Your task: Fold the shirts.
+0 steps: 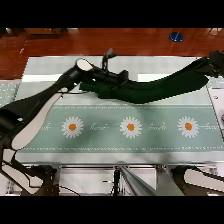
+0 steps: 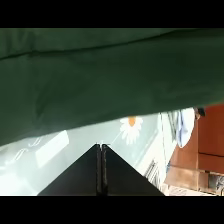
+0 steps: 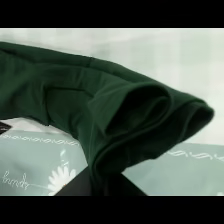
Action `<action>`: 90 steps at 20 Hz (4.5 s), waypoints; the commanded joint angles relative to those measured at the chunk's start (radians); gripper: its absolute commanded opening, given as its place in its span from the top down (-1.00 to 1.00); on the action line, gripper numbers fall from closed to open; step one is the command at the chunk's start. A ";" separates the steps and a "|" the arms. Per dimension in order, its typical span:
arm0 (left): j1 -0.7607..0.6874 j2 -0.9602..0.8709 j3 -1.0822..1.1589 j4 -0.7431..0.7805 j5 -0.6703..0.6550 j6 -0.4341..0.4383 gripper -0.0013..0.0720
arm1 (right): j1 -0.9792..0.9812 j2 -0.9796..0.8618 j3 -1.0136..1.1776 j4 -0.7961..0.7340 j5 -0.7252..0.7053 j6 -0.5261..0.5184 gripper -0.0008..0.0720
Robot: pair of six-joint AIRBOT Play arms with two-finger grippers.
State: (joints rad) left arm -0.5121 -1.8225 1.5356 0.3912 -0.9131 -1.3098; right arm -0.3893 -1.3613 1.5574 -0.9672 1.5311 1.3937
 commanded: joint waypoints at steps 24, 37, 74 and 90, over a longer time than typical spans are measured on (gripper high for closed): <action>-0.290 -0.231 0.091 -0.218 0.148 0.042 0.91 | 0.001 0.253 0.000 -0.037 0.046 0.079 0.93; 0.577 0.388 0.091 0.130 -0.338 0.139 0.91 | 0.455 0.046 -0.053 -0.029 -0.372 0.161 0.93; 0.574 0.268 0.011 0.806 -0.700 -0.021 0.25 | -0.115 0.037 -0.977 0.399 -0.557 -0.316 -0.62; 0.567 0.270 0.011 0.806 -0.708 -0.023 0.26 | 0.179 -0.019 -0.540 0.531 -0.414 -0.235 0.93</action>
State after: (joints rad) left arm 0.0597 -1.5524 1.5467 1.1973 -1.6230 -1.3327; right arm -0.1509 -1.4532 0.8852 -0.3115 0.9684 1.0298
